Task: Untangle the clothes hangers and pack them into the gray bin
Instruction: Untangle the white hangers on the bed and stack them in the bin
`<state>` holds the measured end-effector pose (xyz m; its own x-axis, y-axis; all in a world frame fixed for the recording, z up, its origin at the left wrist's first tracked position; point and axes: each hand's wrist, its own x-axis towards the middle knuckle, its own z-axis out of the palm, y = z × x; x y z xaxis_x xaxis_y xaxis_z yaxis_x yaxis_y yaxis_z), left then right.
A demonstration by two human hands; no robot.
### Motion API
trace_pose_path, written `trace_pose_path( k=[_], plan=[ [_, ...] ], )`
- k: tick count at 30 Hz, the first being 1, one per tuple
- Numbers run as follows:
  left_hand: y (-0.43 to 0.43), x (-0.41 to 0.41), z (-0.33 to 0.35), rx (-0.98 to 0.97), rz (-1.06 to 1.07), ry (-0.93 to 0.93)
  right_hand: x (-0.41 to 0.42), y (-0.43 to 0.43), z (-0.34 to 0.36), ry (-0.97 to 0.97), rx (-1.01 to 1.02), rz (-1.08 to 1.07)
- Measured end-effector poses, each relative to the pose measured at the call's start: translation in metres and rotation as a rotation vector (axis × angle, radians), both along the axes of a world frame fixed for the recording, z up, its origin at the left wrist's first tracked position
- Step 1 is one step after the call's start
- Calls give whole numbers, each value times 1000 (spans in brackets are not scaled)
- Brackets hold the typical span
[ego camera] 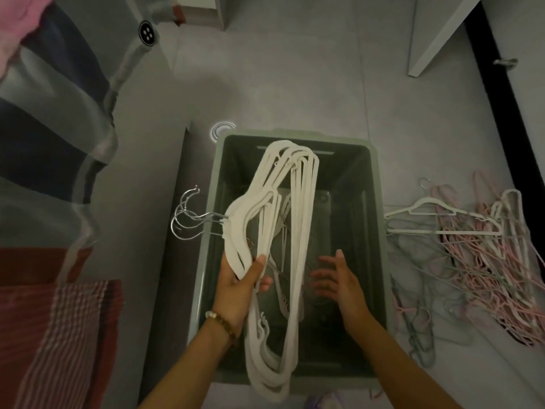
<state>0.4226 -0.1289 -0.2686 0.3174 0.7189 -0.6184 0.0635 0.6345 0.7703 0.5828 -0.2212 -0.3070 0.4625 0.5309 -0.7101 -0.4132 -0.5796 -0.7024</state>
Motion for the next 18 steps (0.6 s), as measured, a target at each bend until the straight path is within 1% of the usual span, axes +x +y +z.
trace_pose_path(
  k=[7,11,16,18],
  plan=[
    [41,-13,-21,182,53,56,4,2,-47,-71,-39,65],
    [57,-20,-43,278,56,95,11,14,-82,-108,-138,94],
    [68,-20,-63,362,89,49,16,21,-120,-80,-157,116],
    [67,-18,-68,363,116,35,15,29,-122,-105,-117,126]
  ],
)
